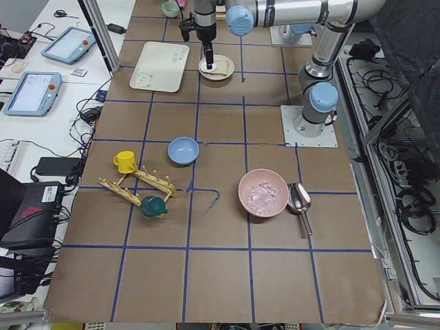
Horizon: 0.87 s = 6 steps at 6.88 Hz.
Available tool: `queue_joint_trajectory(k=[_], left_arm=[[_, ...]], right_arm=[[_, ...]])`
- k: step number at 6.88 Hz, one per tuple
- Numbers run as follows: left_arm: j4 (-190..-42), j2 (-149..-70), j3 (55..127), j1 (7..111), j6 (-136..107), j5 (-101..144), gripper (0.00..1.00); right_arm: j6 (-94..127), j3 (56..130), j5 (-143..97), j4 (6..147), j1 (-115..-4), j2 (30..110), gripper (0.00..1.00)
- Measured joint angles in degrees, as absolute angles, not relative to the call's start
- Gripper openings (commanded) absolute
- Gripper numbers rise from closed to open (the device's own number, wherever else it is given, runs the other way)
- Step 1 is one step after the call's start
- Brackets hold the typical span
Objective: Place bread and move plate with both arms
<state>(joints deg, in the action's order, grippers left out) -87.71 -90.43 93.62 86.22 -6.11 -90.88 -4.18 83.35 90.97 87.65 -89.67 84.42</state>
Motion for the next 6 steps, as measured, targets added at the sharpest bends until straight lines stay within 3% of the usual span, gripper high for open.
queue_joint_trajectory(k=[6], left_arm=[[-87.6, -90.1, 95.4, 86.1, -4.4, -93.5, 1.00]], right_arm=[[-3.1, 83.5, 91.3, 87.8, -89.6, 84.2, 1.00]])
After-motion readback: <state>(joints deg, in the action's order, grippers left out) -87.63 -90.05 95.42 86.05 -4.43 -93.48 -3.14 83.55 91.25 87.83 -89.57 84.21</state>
